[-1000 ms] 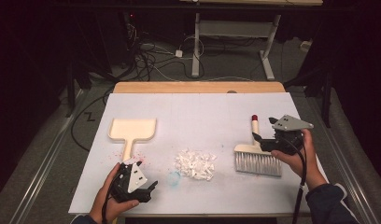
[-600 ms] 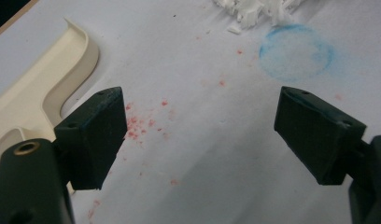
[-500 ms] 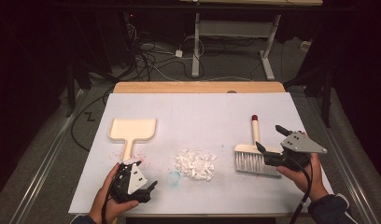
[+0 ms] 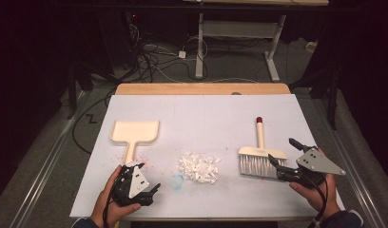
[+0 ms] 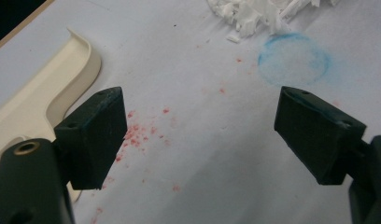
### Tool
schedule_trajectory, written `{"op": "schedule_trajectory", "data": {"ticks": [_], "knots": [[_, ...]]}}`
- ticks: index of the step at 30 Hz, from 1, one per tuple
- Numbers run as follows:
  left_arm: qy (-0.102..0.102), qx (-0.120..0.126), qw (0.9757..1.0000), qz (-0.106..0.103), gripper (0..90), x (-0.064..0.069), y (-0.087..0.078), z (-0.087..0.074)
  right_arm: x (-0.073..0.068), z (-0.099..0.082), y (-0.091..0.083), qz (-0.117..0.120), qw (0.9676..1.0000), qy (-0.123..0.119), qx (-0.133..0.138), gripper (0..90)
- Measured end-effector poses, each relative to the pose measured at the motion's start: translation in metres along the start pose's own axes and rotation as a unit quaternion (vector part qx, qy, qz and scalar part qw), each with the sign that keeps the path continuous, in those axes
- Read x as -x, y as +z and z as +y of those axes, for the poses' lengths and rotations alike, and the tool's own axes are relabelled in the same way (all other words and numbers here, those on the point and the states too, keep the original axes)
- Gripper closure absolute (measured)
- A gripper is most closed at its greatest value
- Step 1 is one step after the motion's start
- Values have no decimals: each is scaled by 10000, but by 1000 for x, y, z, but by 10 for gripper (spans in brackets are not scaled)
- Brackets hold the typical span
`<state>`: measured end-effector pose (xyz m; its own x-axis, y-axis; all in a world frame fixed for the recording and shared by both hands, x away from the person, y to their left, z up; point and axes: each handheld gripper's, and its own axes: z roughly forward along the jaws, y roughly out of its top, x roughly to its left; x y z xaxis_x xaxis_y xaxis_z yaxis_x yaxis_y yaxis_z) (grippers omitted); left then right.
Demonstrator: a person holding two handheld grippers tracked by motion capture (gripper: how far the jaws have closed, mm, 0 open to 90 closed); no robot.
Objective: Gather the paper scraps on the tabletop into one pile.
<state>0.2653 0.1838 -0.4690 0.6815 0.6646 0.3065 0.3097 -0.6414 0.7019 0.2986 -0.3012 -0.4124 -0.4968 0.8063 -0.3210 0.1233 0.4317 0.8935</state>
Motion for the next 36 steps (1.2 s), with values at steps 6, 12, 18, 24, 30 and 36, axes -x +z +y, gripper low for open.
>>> {"op": "schedule_trajectory", "data": {"ticks": [6,12,18,24,30,36], "knots": [[-34,54,10000,31,163,-1,-1,1,-2,-13,-3,4,9999,20,-131,194],[-81,106,9999,78,163,-3,2,3,-7,-27,-6,8,9995,5,-306,186],[-154,286,9994,124,163,-5,0,4,-19,-36,-10,107,9992,-39,-383,181],[-161,410,9989,148,163,-5,-1,5,-27,-36,-15,203,9994,-26,-284,168],[-93,437,9989,132,163,-4,-2,5,-29,-35,-19,135,9996,-115,-231,169],[-76,443,9989,95,163,-4,-1,5,-30,-33,-20,75,9995,-185,-230,168]]}}
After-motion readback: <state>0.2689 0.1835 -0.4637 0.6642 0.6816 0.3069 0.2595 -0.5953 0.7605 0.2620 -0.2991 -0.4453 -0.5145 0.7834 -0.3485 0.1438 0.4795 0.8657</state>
